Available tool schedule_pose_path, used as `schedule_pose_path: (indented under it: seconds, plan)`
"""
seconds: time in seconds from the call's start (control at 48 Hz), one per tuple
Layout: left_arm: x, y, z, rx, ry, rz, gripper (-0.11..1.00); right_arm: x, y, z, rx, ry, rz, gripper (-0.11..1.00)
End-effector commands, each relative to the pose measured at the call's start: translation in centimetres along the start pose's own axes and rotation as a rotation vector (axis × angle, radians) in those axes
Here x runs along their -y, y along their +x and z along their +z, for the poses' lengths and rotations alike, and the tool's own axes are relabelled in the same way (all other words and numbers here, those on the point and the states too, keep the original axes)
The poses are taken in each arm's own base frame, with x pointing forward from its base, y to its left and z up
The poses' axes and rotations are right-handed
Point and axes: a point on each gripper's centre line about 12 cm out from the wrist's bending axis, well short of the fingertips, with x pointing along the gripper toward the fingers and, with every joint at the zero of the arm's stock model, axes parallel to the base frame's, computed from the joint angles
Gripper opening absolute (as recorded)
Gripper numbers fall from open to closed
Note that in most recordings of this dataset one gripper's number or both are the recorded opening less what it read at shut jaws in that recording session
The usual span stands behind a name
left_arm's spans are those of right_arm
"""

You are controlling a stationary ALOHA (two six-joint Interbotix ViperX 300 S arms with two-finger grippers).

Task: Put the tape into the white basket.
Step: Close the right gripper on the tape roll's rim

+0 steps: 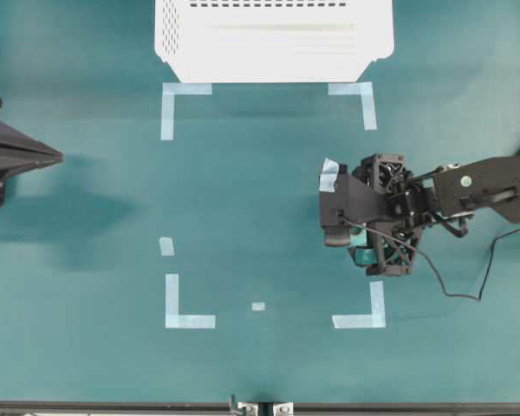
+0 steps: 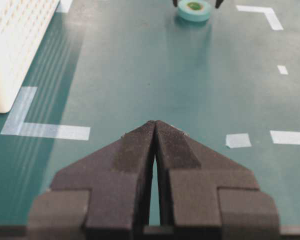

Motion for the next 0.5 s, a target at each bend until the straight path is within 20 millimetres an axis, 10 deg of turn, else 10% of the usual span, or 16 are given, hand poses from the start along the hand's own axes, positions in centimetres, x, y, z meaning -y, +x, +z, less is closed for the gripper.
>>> schedule_pose_path:
  seconds: [0.0, 0.479]
  plan:
    - [0.0, 0.1, 1.0, 0.015, 0.001, 0.001, -0.11, -0.3, -0.1, 0.3, 0.013, 0.006, 0.008, 1.00]
    - [0.0, 0.1, 1.0, 0.015, 0.001, 0.001, -0.11, -0.1, 0.9, -0.1, 0.011, 0.030, 0.006, 1.00]
